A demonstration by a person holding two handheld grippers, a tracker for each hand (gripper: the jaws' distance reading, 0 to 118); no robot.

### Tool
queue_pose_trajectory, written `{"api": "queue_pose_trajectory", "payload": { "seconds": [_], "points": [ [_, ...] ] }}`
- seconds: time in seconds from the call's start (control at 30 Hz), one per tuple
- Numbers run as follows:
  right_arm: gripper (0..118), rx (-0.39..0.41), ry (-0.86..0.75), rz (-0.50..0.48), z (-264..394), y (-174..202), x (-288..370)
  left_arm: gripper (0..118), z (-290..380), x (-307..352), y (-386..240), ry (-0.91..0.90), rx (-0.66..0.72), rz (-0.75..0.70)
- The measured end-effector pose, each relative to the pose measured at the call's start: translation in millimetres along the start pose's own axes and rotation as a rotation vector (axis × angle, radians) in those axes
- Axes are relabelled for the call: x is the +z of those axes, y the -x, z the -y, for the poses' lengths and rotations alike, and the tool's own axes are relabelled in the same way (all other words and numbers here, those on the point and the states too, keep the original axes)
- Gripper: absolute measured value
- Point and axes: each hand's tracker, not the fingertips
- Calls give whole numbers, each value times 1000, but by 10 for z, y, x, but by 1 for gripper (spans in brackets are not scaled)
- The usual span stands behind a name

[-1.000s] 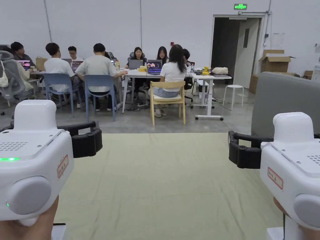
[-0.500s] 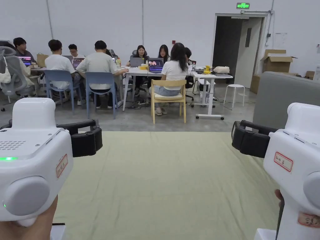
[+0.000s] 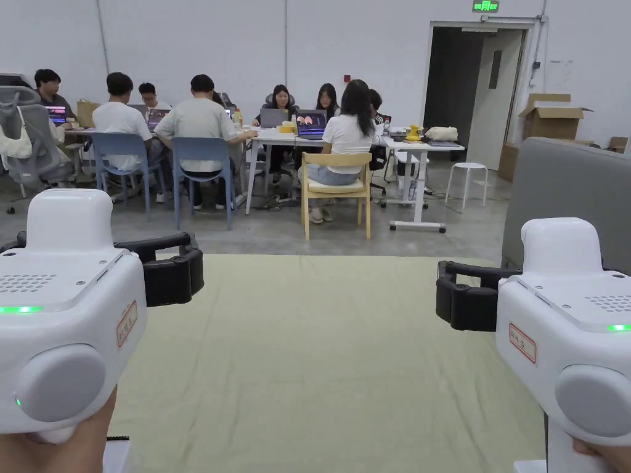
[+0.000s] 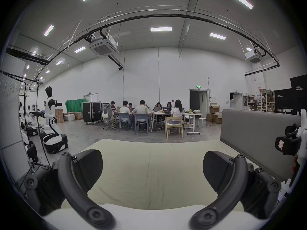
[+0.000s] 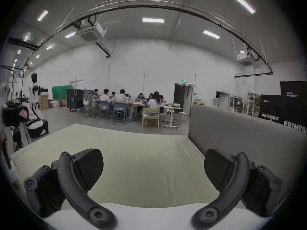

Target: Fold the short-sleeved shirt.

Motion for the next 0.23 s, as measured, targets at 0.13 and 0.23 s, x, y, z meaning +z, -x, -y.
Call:
{"api": "queue_pose_trajectory", "payload": {
  "seconds": [0.13, 0.23],
  "points": [
    [118, -50, 4, -35, 21, -62, -4, 118, -1, -3, 7, 1, 1, 4],
    [118, -57, -4, -31, 17, -73, 1, 118, -5, 5, -3, 0, -9, 0]
  ]
}}
